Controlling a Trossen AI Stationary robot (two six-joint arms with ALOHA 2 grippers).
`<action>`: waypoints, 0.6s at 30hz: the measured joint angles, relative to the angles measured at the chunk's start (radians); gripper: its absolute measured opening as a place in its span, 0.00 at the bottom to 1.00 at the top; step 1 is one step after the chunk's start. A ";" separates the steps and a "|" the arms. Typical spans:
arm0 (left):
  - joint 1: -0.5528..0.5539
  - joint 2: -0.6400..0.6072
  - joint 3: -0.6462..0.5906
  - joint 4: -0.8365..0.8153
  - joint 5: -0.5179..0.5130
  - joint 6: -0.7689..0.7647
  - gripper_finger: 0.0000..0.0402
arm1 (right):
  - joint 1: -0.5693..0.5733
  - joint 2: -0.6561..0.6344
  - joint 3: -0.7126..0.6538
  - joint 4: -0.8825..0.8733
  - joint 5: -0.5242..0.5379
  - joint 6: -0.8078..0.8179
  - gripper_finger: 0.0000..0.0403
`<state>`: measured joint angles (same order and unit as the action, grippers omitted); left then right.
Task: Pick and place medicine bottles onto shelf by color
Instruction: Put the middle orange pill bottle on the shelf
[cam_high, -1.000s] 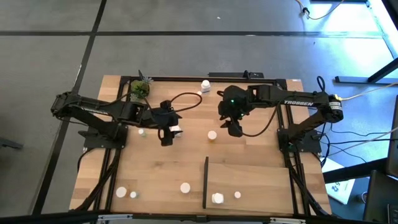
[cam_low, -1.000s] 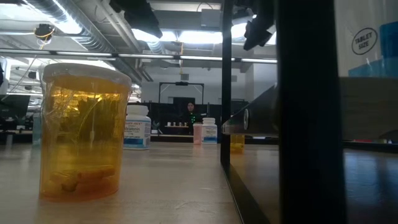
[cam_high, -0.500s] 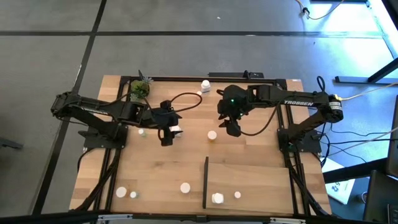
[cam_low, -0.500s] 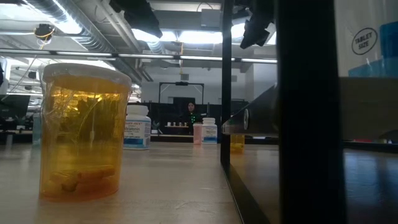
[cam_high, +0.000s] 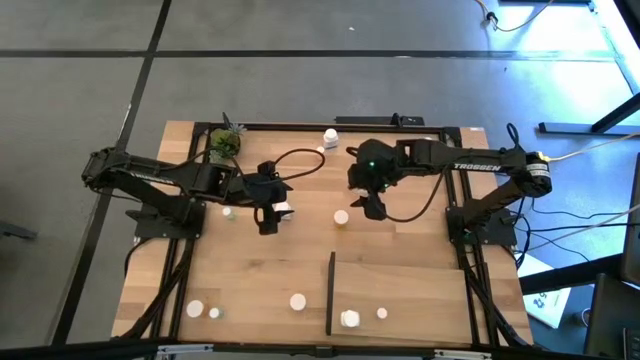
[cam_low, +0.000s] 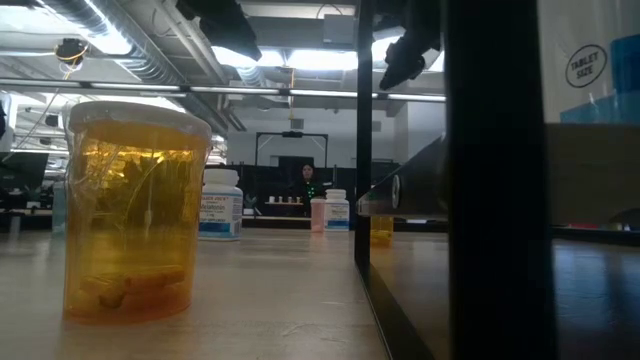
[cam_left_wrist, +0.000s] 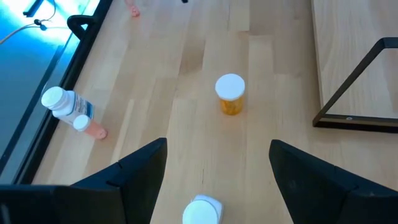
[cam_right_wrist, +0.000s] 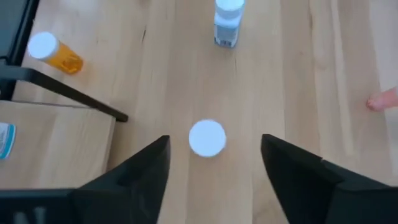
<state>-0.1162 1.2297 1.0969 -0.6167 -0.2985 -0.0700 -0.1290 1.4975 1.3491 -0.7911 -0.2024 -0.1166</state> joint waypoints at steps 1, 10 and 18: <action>0.000 0.000 0.000 0.000 0.000 0.000 0.69 | 0.000 0.000 0.000 0.005 0.000 -0.013 0.69; 0.000 0.000 0.000 0.000 0.000 0.000 0.69 | 0.019 0.017 -0.028 0.023 0.104 0.005 0.78; 0.000 0.000 0.000 0.007 0.000 0.000 0.69 | 0.013 0.081 -0.162 0.183 0.050 -0.024 0.78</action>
<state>-0.1165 1.2297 1.0969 -0.6099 -0.2985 -0.0700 -0.1159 1.5786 1.1867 -0.6086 -0.1521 -0.1403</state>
